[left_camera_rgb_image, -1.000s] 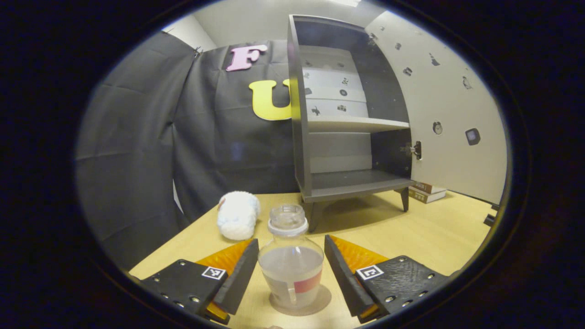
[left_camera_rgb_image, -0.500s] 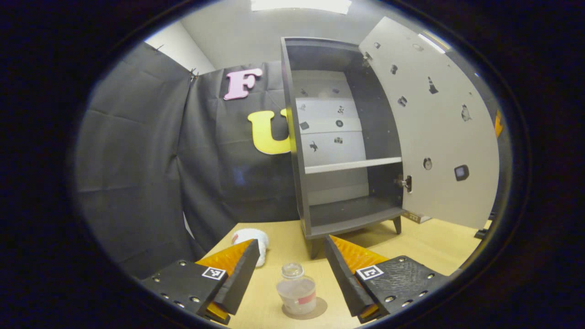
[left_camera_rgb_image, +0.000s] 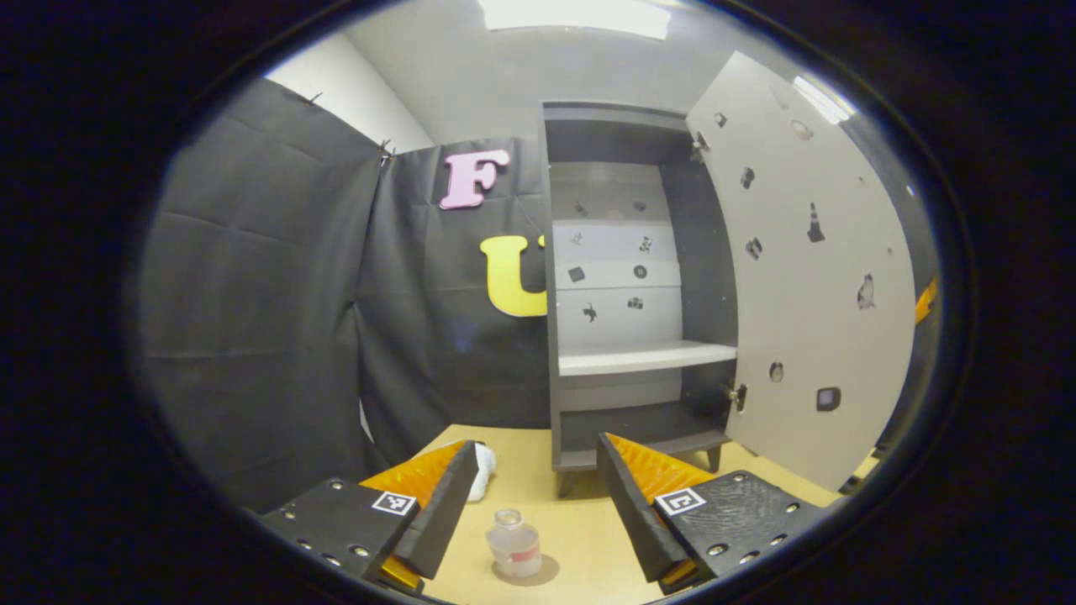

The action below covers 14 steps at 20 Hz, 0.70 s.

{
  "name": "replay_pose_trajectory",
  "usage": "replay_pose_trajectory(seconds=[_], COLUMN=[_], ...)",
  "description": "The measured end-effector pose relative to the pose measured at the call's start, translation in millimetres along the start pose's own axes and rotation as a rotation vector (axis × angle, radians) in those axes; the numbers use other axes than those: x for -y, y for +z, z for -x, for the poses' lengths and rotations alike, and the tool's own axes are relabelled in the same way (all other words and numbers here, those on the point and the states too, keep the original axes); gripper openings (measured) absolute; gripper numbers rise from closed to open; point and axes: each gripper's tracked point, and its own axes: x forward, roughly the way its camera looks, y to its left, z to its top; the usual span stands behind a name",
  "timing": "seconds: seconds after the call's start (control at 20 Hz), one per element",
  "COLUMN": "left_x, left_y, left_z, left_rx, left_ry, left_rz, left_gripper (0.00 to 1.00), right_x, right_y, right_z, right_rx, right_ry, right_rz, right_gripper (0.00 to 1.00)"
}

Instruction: Open the cabinet door with the right hand, grasp the bottle in the cabinet with the left hand and place it on the coaster, then close the cabinet door with the right hand.

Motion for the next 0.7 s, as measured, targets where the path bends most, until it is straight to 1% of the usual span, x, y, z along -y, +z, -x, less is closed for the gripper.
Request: replay_pose_trajectory(seconds=[0.15, 0.2, 0.3, 0.4, 0.45, 0.5, 0.55, 0.6, 0.65, 0.7], left_x=[6.3, 11.8, 26.4, 37.4, 43.6, 53.7, 64.1, 69.6, 72.6, 72.3], left_y=[23.1, 30.4, 43.9, 50.5, 53.8, 58.9, 62.5, 63.2, 64.6, 67.6], left_z=[14.9, 18.0, 23.6, 32.3, 36.1, 39.8, 44.8, 48.4, 52.0, 56.0], left_rx=[0.013, 0.016, 0.014, -0.016, -0.025, -0.029, -0.033, -0.047, -0.061, -0.077], left_ry=[0.039, 0.036, 0.038, 0.042, 0.038, 0.022, 0.000, -0.009, -0.009, 0.000], left_rz=[0.024, 0.035, 0.047, 0.061, 0.076, 0.101, 0.129, 0.151, 0.161, 0.152], left_gripper=[0.86, 0.87, 0.86, 0.86, 0.87, 0.87, 0.86, 0.87, 0.86, 0.86], right_x=[-18.8, -24.8, -39.1, -53.5, -61.6, -73.0, -78.2, -80.9, -83.5, -88.6], right_y=[21.0, 27.5, 40.9, 56.1, 62.7, 66.0, 69.9, 74.0, 80.7, 87.6], right_z=[-1.6, 0.1, 5.1, 10.4, 13.3, 15.6, 16.5, 18.7, 21.0, 25.2], right_rx=[0.037, 0.050, 0.066, 0.085, 0.093, 0.095, 0.093, 0.094, 0.103, 0.116], right_ry=[0.092, 0.123, 0.196, 0.276, 0.326, 0.382, 0.422, 0.453, 0.479, 0.506], right_rz=[0.040, 0.053, 0.059, 0.065, 0.074, 0.087, 0.103, 0.116, 0.126, 0.134], right_gripper=[0.98, 0.98, 0.98, 0.98, 0.93, 0.93, 0.98, 0.98, 0.93, 0.98])
